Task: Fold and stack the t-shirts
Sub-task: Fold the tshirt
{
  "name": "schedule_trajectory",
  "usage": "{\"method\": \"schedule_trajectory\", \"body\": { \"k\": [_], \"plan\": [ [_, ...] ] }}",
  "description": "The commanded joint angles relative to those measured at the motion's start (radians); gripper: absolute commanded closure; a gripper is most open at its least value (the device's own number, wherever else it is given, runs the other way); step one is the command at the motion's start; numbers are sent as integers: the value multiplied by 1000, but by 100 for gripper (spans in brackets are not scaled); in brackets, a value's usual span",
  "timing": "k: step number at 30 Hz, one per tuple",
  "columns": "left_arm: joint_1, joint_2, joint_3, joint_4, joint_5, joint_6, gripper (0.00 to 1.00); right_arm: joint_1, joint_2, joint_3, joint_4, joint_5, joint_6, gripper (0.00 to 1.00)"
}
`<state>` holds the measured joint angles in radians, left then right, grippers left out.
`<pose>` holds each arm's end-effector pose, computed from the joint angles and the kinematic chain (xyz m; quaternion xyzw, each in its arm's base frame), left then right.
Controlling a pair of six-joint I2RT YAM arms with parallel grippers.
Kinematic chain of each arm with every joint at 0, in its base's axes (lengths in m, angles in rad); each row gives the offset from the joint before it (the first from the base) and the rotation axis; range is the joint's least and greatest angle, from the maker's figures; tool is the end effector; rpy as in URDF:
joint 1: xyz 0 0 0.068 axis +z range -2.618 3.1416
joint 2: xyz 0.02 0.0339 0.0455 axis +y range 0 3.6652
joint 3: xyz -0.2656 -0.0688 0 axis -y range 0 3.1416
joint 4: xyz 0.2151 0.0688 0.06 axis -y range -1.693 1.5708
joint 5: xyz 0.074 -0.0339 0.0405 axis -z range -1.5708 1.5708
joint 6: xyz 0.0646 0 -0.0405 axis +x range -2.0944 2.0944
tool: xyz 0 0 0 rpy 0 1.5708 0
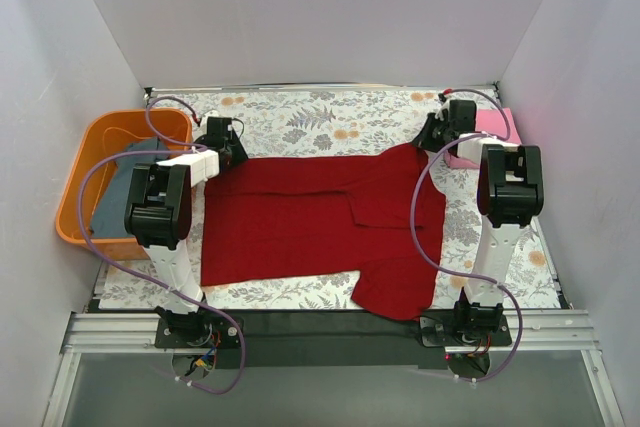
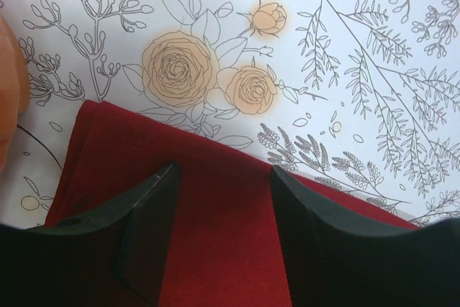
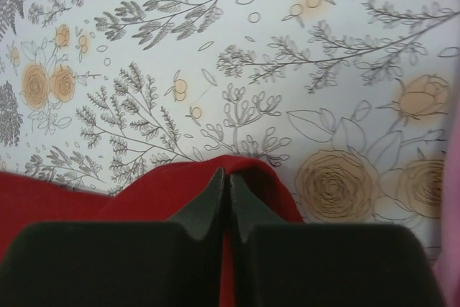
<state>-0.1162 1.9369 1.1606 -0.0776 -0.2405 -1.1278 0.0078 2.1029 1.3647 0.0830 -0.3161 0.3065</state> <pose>0.3995 -0.0311 0.1505 -0.4873 0.7929 -0.1116 0.3485 0.4614 0.0237 0.1595 0.0630 0.8863 0.2078 0.4090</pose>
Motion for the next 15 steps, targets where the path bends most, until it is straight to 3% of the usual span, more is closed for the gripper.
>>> {"method": "schedule_trajectory", "body": {
  "k": [1,9,15],
  "plan": [
    [32,34,-25,-60,-29,-24,50,-54,-64,-19,44,57,9,95],
    [53,56,-15,-76,-6,-58,50,-98,-77,-19,46,55,-30,94],
    [53,62,25,-64,33,-49,50,-98,-57,28,44,0,-37,85]
  ]
}}
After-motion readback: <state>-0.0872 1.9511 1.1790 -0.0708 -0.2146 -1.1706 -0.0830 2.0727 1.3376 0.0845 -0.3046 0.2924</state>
